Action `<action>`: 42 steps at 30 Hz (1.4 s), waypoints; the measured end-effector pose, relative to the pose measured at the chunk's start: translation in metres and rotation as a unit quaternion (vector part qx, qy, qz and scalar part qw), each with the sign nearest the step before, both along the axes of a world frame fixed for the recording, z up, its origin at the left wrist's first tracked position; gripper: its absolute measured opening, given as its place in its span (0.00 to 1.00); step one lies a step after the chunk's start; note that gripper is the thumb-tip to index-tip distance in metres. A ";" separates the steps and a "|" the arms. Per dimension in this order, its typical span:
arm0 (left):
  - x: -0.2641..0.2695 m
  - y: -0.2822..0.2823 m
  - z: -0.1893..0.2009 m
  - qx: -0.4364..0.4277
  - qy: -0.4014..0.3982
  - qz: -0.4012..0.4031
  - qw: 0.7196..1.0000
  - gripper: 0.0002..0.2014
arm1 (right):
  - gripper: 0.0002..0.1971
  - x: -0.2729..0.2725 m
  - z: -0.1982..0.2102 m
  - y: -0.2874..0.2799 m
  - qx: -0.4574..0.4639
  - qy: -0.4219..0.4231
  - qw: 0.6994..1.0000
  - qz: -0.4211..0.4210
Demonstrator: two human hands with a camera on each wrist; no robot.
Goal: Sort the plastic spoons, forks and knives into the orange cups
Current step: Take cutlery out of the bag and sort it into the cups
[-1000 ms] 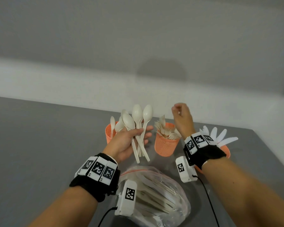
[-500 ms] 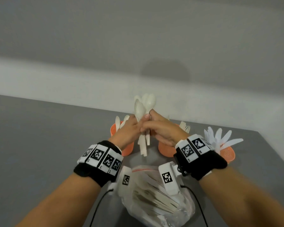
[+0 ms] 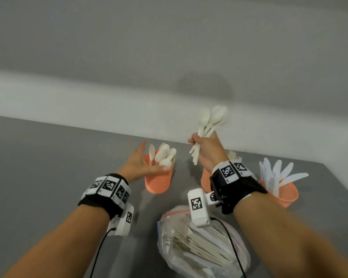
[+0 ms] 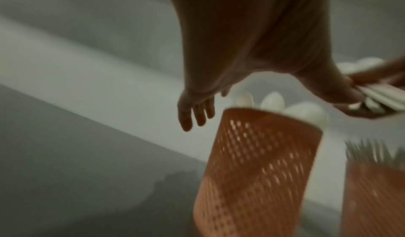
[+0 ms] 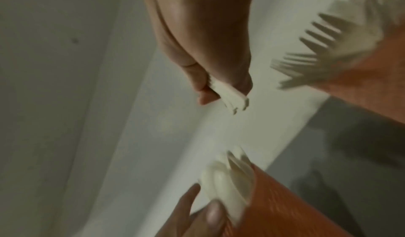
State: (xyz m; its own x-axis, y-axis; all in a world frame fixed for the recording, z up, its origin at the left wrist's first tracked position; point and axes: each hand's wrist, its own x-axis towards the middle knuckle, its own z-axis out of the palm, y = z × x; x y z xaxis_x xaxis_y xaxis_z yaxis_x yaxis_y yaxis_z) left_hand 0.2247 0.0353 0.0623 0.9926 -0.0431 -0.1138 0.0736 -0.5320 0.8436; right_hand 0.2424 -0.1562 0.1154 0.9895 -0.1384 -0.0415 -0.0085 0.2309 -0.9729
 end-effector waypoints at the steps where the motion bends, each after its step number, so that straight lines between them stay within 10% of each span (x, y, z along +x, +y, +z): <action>1: 0.002 -0.002 -0.010 0.018 -0.007 -0.003 1.000 0.74 | 0.15 0.002 -0.010 0.006 -0.003 0.008 1.000 -0.007; 5: 0.010 -0.020 -0.027 -0.001 -0.088 0.025 0.996 0.69 | 0.13 0.005 -0.026 0.031 0.010 0.016 1.000 0.006; 14: 0.017 -0.024 -0.033 -0.166 -0.092 0.087 0.978 0.21 | 0.09 0.006 -0.042 0.062 0.108 -0.052 0.991 -0.061; 19: 0.009 -0.020 -0.037 -0.237 -0.099 0.039 0.966 0.23 | 0.20 0.003 -0.042 0.062 0.131 -0.060 0.989 -0.040; 22: 0.007 -0.015 -0.040 -0.254 -0.097 -0.037 0.961 0.38 | 0.10 0.004 -0.041 0.056 0.098 -0.051 0.993 -0.049; 29: 0.006 -0.015 -0.043 -0.231 -0.080 -0.052 0.968 0.55 | 0.07 0.001 -0.030 0.050 -0.154 -0.078 0.985 -0.002; 32: -0.003 -0.016 -0.033 -0.197 -0.091 0.025 0.976 0.65 | 0.07 -0.004 -0.007 0.040 -0.276 -0.097 0.956 0.017; 36: -0.036 -0.024 -0.004 -0.152 -0.286 0.110 0.940 0.34 | 0.02 -0.034 0.032 0.016 -0.452 -0.067 0.871 0.182; 38: -0.058 -0.031 0.006 -0.149 -0.327 0.059 0.931 0.15 | 0.03 -0.056 0.040 0.002 -0.489 -0.036 0.831 0.262; 42: -0.091 -0.047 0.006 -0.064 -0.133 -0.162 0.976 0.14 | 0.08 -0.096 0.020 -0.020 -0.526 0.085 0.738 0.414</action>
